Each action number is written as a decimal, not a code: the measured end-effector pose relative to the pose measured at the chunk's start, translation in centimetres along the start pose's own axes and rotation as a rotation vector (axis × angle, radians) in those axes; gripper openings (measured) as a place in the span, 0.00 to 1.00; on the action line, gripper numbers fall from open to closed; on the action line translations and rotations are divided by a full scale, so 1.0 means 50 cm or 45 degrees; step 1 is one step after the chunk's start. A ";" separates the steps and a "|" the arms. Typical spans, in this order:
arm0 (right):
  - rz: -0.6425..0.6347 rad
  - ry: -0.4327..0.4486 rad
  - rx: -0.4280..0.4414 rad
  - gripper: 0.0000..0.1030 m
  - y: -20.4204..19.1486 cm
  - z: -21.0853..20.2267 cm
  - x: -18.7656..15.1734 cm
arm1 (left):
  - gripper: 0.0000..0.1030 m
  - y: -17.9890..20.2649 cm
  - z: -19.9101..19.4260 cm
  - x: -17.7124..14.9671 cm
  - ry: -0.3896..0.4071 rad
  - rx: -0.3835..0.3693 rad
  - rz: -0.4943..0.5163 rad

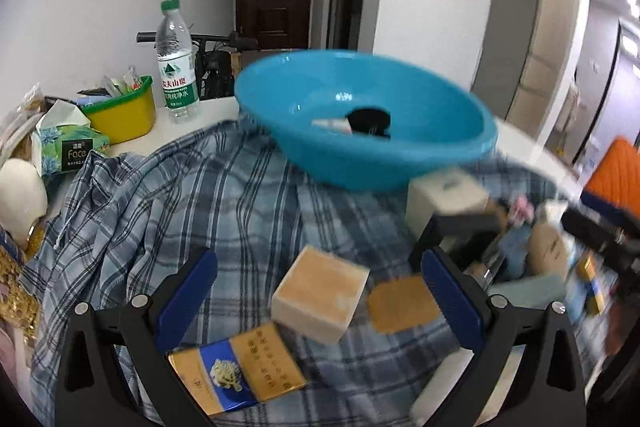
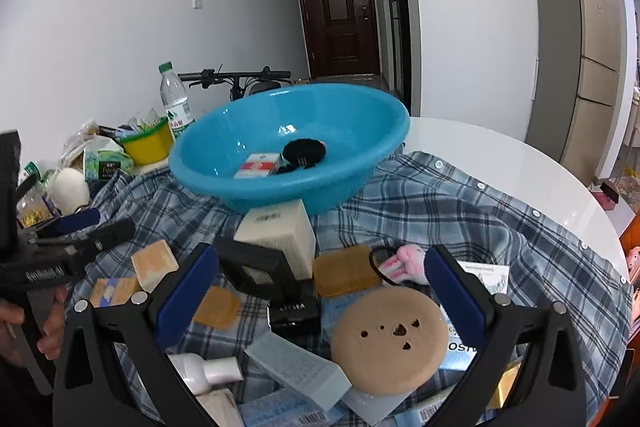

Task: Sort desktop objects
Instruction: 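Grasp the beige square soap cube with the left tool, then grasp the black rectangular frame with the right tool while left holds the soap cube, then carry the soap cube left and black frame right over the blue basin, then lower and open the left tool to drop the soap while right lowers frame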

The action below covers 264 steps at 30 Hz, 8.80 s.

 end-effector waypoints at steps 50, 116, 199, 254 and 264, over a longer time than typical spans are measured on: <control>0.080 -0.123 0.118 1.00 -0.030 0.046 -0.062 | 0.54 0.010 -0.011 -0.073 0.023 0.022 -0.052; 0.092 -0.006 0.021 0.68 -0.106 0.048 0.080 | 0.54 -0.020 -0.111 0.049 0.291 0.054 -0.118; -0.004 0.367 -0.063 0.68 0.006 0.171 0.478 | 0.54 0.040 0.107 0.529 0.437 0.022 -0.145; 0.008 -0.060 -0.086 0.68 0.069 0.365 0.421 | 0.57 0.005 0.399 0.461 -0.277 0.131 -0.135; -0.067 -0.217 -0.033 0.68 0.021 0.446 0.384 | 0.82 -0.066 0.247 0.529 0.002 0.059 -0.315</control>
Point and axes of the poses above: each gripper's, at about its wrist camera, not at the fingertips, and z roughly the way its jaws point, y to its right, x to its top, the point moved 4 cm from there along z, roughly the way its jaws point, and after that the axes turned 6 degrees about -z, right-handed, at the moved point
